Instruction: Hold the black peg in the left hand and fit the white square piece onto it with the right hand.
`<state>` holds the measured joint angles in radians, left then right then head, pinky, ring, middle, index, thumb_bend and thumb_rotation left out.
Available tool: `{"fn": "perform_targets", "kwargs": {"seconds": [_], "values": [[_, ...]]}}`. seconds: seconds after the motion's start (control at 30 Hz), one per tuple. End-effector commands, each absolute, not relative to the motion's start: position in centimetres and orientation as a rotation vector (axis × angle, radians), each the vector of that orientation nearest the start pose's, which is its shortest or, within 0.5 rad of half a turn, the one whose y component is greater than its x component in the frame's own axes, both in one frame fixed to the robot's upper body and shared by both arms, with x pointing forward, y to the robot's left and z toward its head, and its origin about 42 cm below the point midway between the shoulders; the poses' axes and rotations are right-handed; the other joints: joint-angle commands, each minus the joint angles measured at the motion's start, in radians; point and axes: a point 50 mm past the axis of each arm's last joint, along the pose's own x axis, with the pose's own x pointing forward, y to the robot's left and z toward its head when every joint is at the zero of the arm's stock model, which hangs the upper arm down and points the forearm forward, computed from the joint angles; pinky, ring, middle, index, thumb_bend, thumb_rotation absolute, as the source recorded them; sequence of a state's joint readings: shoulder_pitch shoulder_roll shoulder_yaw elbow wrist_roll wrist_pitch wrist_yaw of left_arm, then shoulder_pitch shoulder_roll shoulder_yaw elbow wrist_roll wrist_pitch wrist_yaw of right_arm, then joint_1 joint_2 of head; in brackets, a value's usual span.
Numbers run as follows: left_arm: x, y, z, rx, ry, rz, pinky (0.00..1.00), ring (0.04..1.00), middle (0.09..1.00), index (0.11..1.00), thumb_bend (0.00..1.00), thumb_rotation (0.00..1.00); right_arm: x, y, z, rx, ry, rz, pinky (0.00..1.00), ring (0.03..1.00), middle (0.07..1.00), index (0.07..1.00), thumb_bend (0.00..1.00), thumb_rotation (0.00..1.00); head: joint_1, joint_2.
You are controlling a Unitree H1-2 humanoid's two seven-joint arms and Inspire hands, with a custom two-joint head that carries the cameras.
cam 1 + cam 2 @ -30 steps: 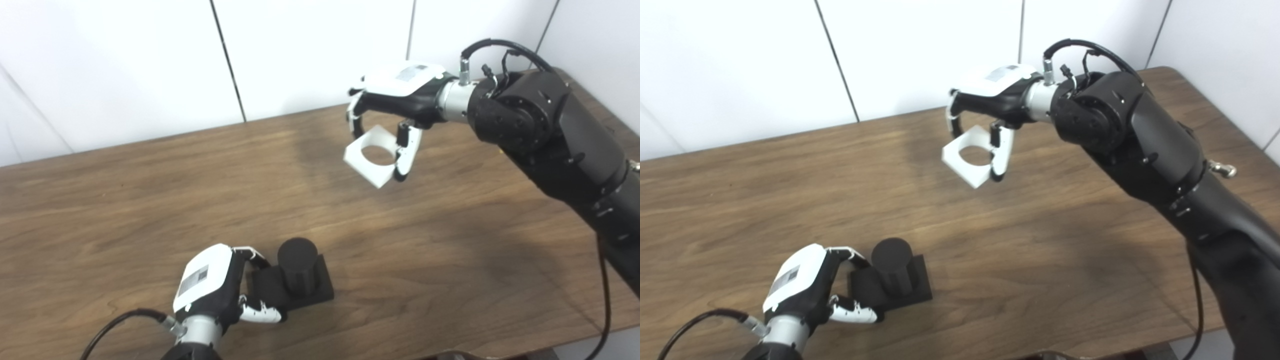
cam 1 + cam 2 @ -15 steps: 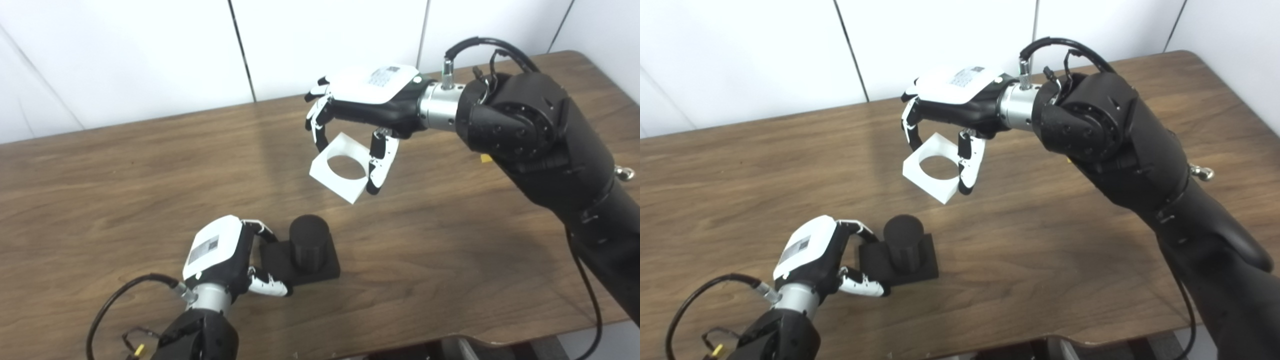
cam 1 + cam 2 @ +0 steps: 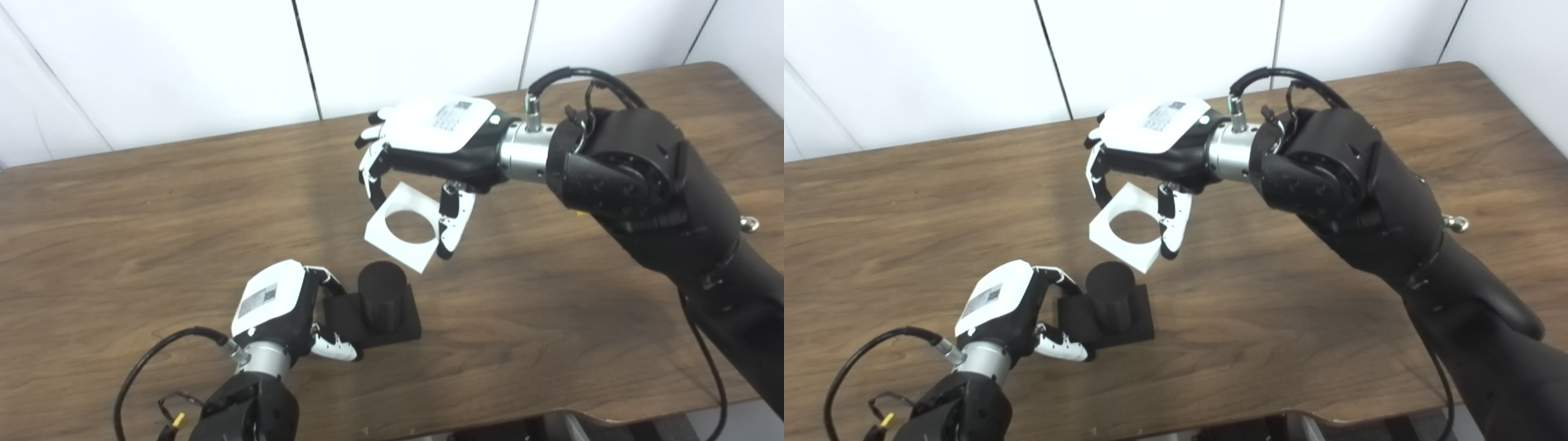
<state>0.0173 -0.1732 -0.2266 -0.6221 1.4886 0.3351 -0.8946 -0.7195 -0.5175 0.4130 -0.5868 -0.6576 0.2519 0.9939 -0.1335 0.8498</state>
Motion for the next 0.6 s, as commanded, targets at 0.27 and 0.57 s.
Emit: {"fn": "perform_targets", "kwargs": {"seconds": [0.27,0.57], "values": [[24.2,11.1,23.3,1.089,0.144,-0.263,0.94,0.908,0.798,0.483,0.52,0.05,31.4,-15.5,37.6,-1.549,-0.564,0.862,1.00,0.935,0.789,0.483,0.53,0.14,0.017,0.007],[24.0,10.5,23.1,1.079,0.145,-0.247,0.93,0.900,0.790,0.483,0.52,0.05,30.8,-15.3,36.6,-1.535,-0.546,0.901,1.00,0.936,0.796,0.485,0.53,0.14,0.030,0.009]]}}
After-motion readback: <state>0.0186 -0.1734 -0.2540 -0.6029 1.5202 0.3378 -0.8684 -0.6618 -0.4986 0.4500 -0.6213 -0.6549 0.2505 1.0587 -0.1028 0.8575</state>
